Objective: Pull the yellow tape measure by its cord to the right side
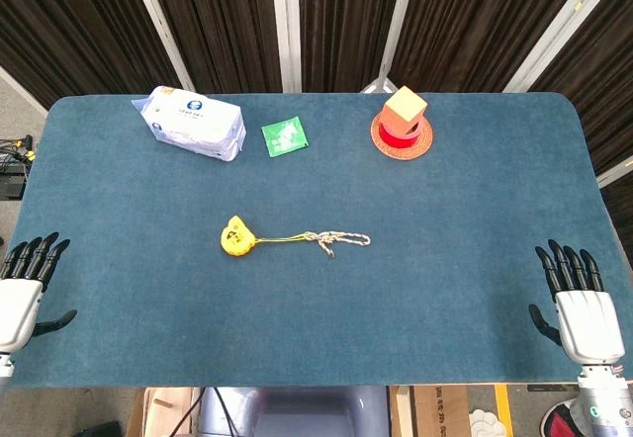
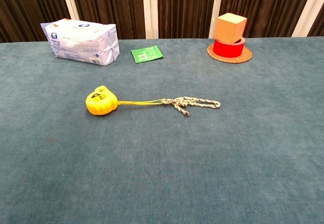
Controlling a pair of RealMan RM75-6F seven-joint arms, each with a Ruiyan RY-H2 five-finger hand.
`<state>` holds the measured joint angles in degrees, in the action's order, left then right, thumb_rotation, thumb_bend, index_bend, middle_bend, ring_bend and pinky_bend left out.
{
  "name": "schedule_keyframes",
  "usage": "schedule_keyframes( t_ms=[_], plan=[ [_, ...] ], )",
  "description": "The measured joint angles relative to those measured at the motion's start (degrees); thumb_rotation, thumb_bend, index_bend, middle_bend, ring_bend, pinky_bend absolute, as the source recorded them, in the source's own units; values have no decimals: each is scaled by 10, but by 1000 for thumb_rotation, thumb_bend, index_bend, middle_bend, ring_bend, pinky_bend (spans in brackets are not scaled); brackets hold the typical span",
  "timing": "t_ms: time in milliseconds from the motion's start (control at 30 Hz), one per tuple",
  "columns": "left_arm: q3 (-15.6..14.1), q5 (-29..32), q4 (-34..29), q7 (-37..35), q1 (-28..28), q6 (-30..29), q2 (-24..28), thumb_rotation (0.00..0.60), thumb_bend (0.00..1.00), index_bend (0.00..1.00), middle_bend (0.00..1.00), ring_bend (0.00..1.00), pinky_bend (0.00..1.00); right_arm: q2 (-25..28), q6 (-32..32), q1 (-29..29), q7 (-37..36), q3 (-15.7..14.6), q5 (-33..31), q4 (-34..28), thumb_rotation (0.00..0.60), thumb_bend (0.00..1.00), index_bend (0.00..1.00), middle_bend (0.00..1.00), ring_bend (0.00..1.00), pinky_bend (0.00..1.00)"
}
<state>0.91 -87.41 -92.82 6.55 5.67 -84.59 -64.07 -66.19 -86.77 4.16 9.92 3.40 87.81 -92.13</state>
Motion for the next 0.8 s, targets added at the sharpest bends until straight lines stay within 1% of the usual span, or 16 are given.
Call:
schedule_keyframes(
  t_ms=[800],
  plan=[
    [2, 5, -4, -2, 0, 2, 0, 600, 0, 0, 0, 0, 0, -3, 2, 1, -6, 0, 1, -1, 600, 341, 0, 0, 0, 0]
  ],
)
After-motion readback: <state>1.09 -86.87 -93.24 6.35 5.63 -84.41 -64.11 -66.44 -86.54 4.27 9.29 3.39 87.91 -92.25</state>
